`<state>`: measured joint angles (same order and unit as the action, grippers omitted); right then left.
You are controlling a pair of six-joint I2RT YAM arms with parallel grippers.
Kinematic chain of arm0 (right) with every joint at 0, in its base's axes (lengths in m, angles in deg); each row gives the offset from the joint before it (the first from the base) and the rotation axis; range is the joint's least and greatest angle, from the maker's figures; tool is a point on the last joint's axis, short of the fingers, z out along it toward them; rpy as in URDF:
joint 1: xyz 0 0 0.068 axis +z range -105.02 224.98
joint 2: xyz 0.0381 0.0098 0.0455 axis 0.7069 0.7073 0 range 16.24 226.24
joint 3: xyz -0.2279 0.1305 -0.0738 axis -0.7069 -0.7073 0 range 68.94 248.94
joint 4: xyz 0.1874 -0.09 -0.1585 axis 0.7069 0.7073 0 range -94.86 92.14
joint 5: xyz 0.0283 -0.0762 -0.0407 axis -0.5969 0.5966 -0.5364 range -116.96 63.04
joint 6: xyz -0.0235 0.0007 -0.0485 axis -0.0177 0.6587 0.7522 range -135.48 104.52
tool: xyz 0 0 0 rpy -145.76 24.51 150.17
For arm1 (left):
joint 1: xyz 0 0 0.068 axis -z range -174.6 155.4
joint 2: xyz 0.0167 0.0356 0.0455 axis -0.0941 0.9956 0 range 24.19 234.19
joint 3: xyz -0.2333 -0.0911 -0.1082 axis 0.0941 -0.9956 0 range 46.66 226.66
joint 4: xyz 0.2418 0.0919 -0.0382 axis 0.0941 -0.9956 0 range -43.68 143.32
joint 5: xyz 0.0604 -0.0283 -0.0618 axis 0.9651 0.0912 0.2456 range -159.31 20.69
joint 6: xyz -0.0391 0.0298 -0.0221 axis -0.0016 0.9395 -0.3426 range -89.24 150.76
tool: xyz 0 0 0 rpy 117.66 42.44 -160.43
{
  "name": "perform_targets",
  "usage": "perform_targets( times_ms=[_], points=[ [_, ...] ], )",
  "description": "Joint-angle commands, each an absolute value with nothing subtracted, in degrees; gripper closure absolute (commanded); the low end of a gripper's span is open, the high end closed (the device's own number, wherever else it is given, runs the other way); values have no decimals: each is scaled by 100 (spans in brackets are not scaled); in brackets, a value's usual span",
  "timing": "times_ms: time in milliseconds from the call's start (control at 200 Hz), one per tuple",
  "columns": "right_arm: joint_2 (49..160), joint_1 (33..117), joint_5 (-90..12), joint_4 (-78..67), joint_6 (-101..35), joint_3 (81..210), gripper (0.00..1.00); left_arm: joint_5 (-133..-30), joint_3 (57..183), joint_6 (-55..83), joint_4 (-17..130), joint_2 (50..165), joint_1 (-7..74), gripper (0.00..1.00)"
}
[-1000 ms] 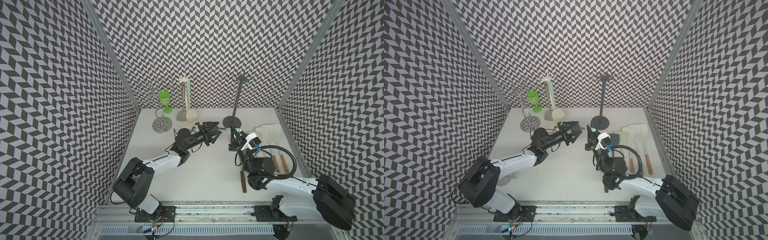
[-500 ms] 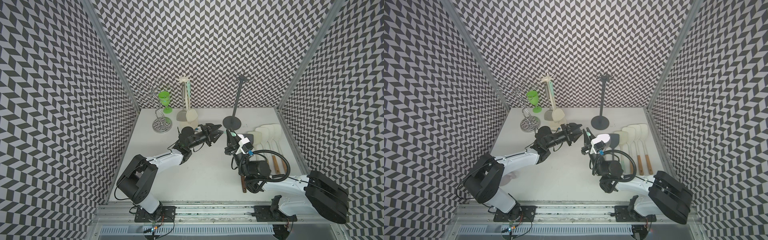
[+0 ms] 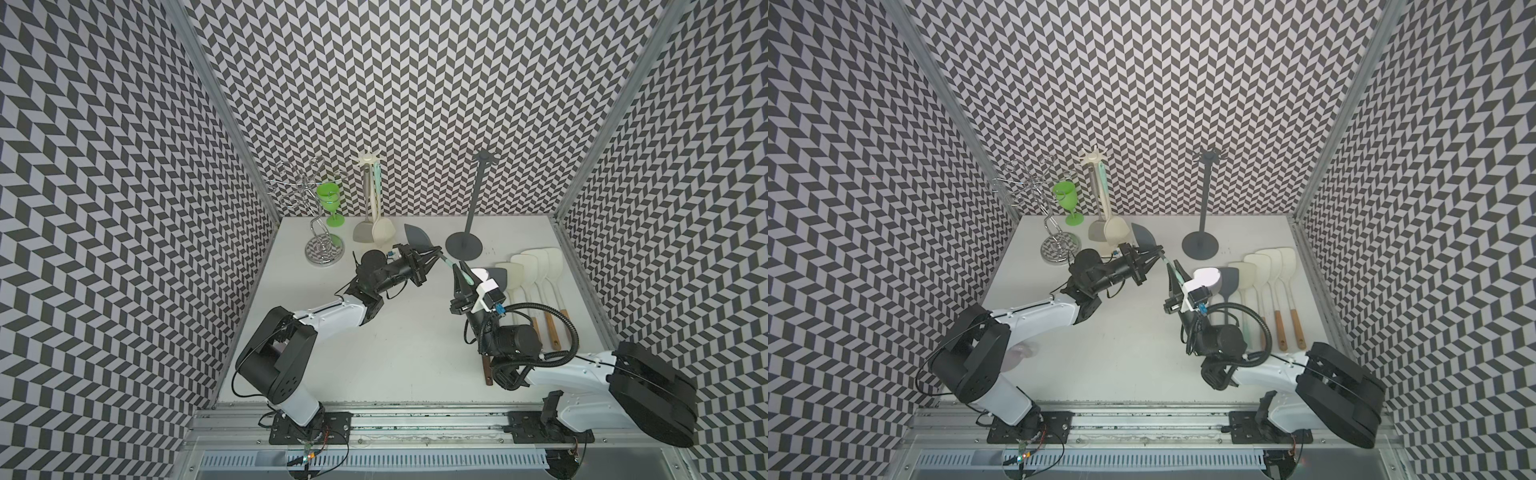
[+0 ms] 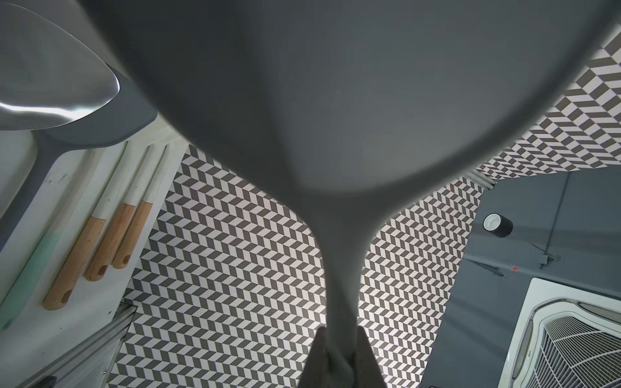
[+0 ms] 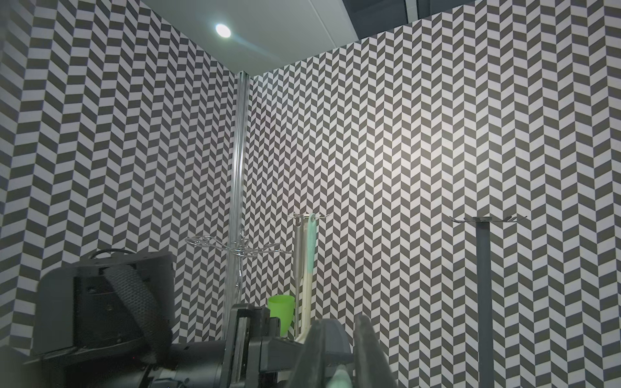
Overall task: Take the spatula off the kitchen utensil rack
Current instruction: Place the spatula at the center of the board.
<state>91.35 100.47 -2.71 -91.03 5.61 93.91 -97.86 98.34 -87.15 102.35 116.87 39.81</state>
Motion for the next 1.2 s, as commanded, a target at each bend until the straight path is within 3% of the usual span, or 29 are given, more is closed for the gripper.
perform_targets(
  times_ms=[0,45,135,426,626,851,1197],
  points=[
    [8621,10096,-314,-9279,155,9264,52,-9790,9895,-8178,10065,11573,3802,100],
    [8412,10089,-244,-8807,-154,9220,39,-9758,9937,-7744,9682,11471,3624,100],
    [8075,10069,-135,-7946,-750,9140,23,-9540,10087,-6672,8427,11186,3258,100],
    [7357,9758,-570,-5037,-2268,9267,1,-8815,10110,-3993,6276,10377,2640,100],
    [7544,9014,-1191,-2491,-3319,10330,0,-8279,10108,-2520,5185,9889,2789,100],
    [7895,7894,-1831,-576,-4239,11142,0,-7629,9721,-2396,4944,9611,3800,100],
    [7621,7690,-609,235,-5050,11472,0,-7553,10194,-2591,5039,11137,5315,100]
  ],
)
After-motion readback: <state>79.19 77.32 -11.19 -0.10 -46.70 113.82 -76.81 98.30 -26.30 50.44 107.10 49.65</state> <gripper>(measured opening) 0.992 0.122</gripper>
